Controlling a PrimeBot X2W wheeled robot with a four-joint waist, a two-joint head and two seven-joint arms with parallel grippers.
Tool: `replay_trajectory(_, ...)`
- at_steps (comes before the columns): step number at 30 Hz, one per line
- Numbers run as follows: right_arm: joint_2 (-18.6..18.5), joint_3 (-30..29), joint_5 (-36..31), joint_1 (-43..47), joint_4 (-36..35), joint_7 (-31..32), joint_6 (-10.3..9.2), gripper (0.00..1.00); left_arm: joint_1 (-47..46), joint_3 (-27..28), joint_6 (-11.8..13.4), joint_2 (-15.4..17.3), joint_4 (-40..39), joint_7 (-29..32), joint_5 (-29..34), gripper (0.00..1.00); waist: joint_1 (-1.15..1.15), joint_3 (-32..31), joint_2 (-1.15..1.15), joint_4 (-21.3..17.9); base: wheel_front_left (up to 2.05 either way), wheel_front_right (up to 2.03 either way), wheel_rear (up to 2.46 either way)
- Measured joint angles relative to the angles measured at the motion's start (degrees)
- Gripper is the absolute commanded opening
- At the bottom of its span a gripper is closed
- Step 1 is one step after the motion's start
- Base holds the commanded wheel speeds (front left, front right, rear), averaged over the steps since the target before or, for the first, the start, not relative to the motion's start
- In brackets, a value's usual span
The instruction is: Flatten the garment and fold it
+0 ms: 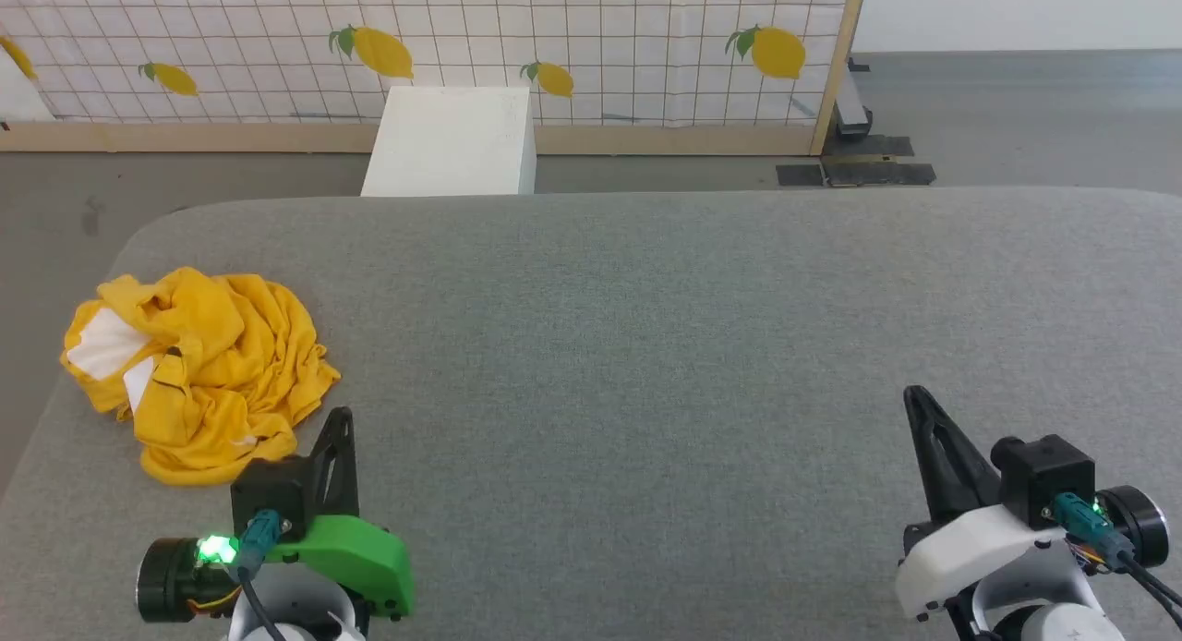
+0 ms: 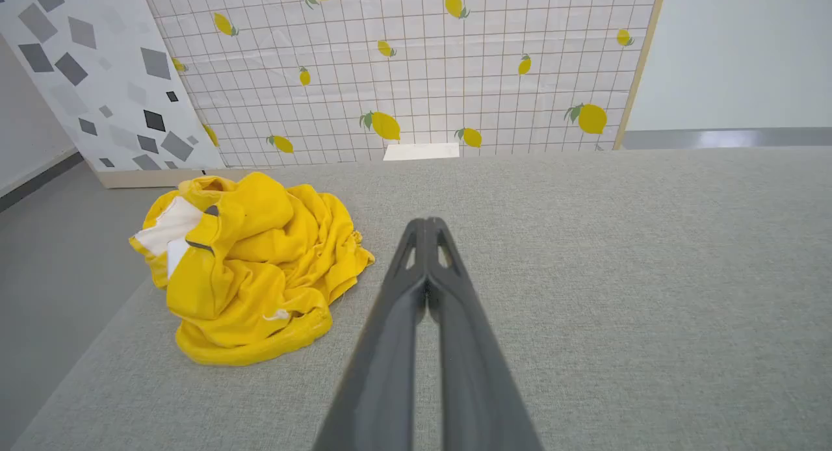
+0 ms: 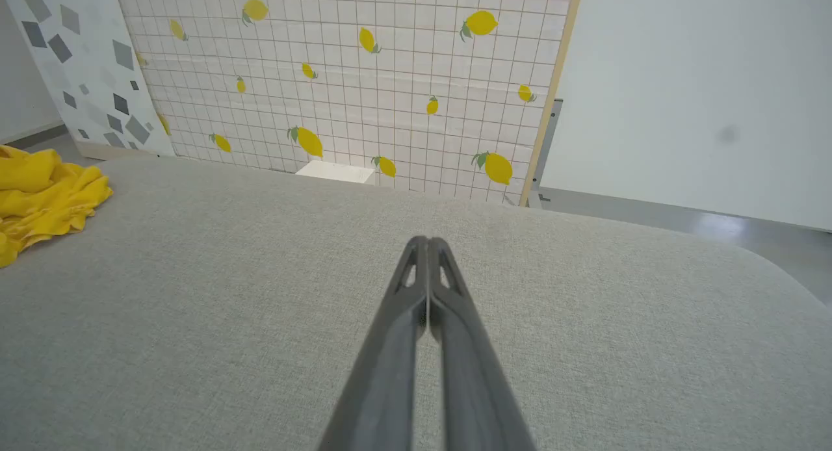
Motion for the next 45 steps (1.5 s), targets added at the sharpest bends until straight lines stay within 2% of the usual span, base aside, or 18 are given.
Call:
replay_trajectory(16, 0.0, 0.0, 0.0, 0.0, 0.0, 0.0, 0.0, 0.0, 0.0, 0.0, 0.0, 0.0, 0.0, 0.0, 0.0, 0.0, 0.0, 0.0, 0.0, 0.0, 0.0, 0.0, 0.0)
replay_trajectory(17, 0.0, 0.0, 0.0, 0.0, 0.0, 0.0, 0.0, 1.0, 0.0, 0.0, 0.0, 0.0, 0.0, 0.0, 0.0, 1.0, 0.0, 0.0, 0.0, 0.0, 0.0, 0.0, 0.0)
replay_trajectory(45, 0.0, -2.6, 1.3, 0.1, 0.5, -2.4, 0.0, 1.0, 0.3, 0.8, -0.9, 0.0, 0.0, -2.5, -1.0, 1.0, 0.0, 0.1, 0.0, 0.6, 0.0, 0.0, 0.0)
